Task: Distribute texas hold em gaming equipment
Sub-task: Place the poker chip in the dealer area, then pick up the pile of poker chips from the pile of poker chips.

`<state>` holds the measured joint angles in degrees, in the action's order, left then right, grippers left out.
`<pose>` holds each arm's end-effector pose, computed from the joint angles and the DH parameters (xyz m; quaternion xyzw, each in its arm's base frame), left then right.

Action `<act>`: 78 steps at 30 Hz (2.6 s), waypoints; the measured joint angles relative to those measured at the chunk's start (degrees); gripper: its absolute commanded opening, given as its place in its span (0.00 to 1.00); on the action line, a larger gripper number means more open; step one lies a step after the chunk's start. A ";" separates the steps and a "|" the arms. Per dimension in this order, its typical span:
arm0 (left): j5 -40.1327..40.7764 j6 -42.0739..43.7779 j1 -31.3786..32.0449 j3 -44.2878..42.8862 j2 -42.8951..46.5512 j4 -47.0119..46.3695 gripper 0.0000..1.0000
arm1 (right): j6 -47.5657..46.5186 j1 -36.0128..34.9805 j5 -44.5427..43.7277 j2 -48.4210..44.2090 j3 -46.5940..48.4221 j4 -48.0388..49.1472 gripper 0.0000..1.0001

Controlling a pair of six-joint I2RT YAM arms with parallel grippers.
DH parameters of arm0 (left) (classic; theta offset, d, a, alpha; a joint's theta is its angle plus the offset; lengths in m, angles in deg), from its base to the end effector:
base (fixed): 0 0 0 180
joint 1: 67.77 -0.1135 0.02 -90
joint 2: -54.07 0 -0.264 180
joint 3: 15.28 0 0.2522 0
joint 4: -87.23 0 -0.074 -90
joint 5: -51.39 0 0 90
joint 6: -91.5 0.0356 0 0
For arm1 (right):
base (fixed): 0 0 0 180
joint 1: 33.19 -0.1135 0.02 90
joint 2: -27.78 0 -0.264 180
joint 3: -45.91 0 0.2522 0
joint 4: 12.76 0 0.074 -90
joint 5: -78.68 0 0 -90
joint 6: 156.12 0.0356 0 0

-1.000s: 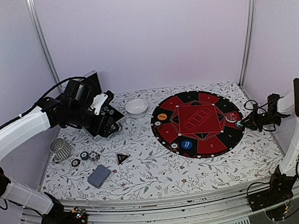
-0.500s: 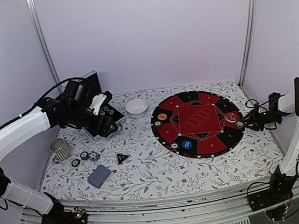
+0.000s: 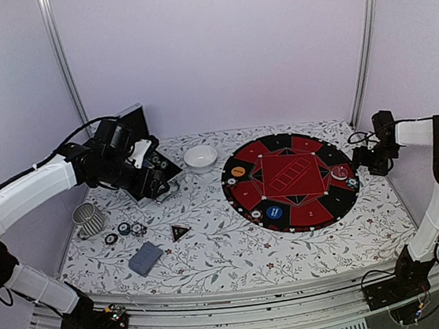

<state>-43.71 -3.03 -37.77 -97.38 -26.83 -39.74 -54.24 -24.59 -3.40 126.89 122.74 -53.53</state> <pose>0.2565 -0.1518 0.2934 0.2223 0.9177 -0.1371 0.2994 0.3415 -0.0467 0.1812 0.1566 0.9576 0.0738 0.2304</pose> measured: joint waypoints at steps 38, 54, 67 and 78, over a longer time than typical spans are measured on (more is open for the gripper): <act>8.87 -15.17 -22.84 16.15 -7.82 -10.60 0.66 | -1.60 -12.35 -7.32 -11.69 -4.72 -5.35 0.86; 5.70 -14.95 -22.82 16.39 -13.25 -10.64 0.64 | -2.51 -12.35 -7.10 -13.18 -7.10 -5.07 0.86; 5.79 -14.99 -22.01 17.94 -14.05 -10.05 0.65 | -2.89 -12.35 -6.03 -13.57 -7.32 -5.07 0.86; 6.67 -14.97 -21.20 18.29 -13.97 -10.27 0.67 | -3.02 -12.35 -5.62 -15.06 -7.32 -5.09 0.87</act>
<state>-37.04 -18.00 -58.97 -79.08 -40.80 -50.01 -57.26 -36.94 -9.01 111.83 115.42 -58.62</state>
